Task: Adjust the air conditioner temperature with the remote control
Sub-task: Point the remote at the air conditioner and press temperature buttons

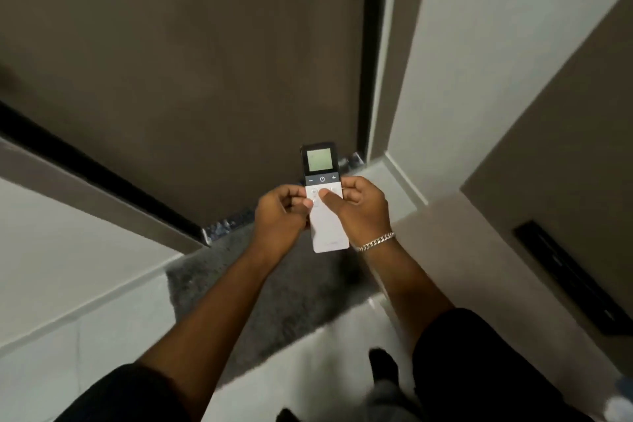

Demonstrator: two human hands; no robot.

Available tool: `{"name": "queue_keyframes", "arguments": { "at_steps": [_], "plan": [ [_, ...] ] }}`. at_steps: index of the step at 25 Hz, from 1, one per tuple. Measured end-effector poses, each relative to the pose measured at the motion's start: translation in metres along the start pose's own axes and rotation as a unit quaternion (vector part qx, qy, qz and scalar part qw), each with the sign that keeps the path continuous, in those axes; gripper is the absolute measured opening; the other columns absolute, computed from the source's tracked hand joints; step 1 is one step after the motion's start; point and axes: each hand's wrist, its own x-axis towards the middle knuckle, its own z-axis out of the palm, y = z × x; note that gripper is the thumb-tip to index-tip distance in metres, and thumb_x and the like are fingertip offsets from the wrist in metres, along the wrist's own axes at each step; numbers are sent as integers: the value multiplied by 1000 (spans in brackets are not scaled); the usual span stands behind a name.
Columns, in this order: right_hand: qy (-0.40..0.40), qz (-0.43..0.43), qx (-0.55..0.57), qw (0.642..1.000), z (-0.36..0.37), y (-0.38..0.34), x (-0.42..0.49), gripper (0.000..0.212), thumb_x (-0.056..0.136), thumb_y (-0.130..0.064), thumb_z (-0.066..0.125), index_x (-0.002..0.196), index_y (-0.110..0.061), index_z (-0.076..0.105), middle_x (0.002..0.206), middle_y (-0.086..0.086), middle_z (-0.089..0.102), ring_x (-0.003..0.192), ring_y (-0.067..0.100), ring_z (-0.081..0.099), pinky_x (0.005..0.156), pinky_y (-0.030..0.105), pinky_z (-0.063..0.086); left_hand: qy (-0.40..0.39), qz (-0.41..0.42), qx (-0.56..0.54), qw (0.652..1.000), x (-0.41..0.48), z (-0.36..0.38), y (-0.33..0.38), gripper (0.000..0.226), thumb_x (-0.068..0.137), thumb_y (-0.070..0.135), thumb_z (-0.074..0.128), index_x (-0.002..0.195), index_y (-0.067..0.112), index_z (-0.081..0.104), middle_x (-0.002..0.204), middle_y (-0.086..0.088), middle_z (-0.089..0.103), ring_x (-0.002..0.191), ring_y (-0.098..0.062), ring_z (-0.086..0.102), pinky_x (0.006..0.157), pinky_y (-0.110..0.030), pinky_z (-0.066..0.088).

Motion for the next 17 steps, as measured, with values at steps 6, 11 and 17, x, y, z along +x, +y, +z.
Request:
{"name": "queue_keyframes", "arguments": {
  "at_steps": [6, 11, 17],
  "plan": [
    [-128, -187, 59, 972, 88, -218, -52, 24, 75, -13, 79, 94, -12, 65, 84, 2, 72, 58, 1, 70, 47, 13, 51, 98, 189, 7, 977, -37, -166, 168, 13, 90, 6, 60, 102, 3, 63, 100, -11, 71, 88, -21, 70, 59, -22, 57],
    [-210, -300, 156, 917, 128, -363, -116, 17, 78, -3, 75, 89, -11, 65, 90, 14, 73, 65, 11, 71, 60, 23, 60, 131, 311, -49, 940, -99, -259, 296, 13, 92, 5, 56, 99, 2, 66, 94, -17, 74, 76, -21, 71, 60, -26, 62],
    [-278, -397, 209, 849, 126, -492, -190, 38, 74, -4, 79, 109, 1, 66, 99, 17, 75, 70, 16, 73, 64, 26, 61, 158, 414, -93, 891, -180, -311, 410, 26, 87, 4, 65, 111, -5, 62, 101, -20, 72, 88, -33, 71, 66, -33, 63]
  ]
}}
